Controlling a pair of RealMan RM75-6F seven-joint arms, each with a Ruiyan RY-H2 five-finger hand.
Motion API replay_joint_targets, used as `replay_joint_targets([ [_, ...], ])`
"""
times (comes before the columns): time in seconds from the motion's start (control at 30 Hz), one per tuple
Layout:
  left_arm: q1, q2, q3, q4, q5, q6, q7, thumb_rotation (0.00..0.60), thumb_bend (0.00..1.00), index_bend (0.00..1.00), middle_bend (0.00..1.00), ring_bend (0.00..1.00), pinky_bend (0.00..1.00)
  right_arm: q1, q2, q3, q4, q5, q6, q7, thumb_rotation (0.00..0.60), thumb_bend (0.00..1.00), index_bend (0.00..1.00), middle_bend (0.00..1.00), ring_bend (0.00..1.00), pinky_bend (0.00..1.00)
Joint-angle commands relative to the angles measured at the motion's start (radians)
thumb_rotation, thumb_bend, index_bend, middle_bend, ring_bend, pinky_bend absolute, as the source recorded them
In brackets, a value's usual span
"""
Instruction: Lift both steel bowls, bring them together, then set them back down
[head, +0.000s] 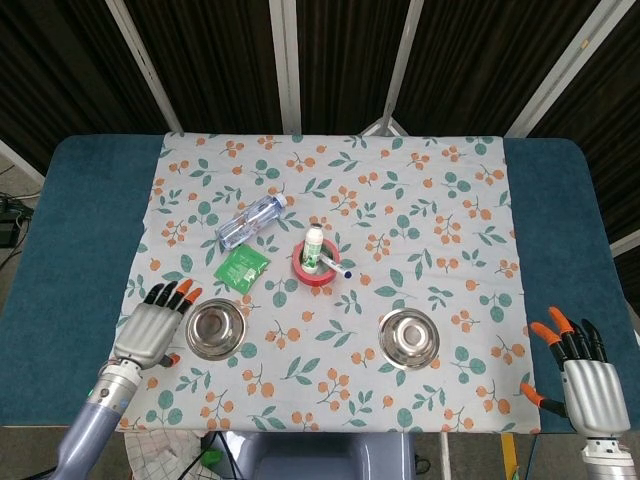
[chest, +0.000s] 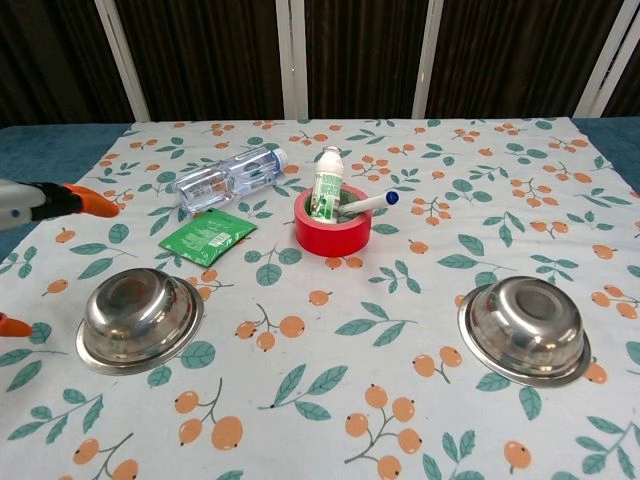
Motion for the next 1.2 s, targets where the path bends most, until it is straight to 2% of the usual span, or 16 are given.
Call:
replay_joint_targets([
  [0.03, -0.045, -0.047, -0.006, 0.044, -0.037, -0.03, 0.014, 0.6, 0.0, 0.06, 0.0, 0.0, 0.07, 0.001, -0.001, 0.002, 0.003, 0.001, 0.0, 0.005, 0.6, 0.13, 0.23, 0.08, 0.11, 0.0],
  [0.67, -0.145, -0.17, 0.046, 0.197, -0.091, -0.034, -0.035, 0.6, 0.0, 0.06, 0.0, 0.0, 0.08, 0.0, -0.006, 0.01, 0.008, 0.016, 0.001, -0.008, 0.6, 0.13, 0.23, 0.08, 0.11, 0.0],
  [0.97, -0.168, -0.174, 0.073, 0.22, -0.096, -0.023, -0.065, 0.6, 0.0, 0.07, 0.0, 0.04, 0.11, 0.001, -0.007, 0.011, 0.007, 0.019, -0.002, -0.008, 0.6, 0.13, 0.23, 0.08, 0.11, 0.0],
  [1.2, -0.183, -0.188, 0.09, 0.244, -0.094, -0.018, -0.077, 0.6, 0.0, 0.11, 0.02, 0.1, 0.18, 0.0, -0.01, 0.017, 0.006, 0.029, 0.001, -0.011, 0.6, 0.13, 0.23, 0.08, 0.11, 0.0],
])
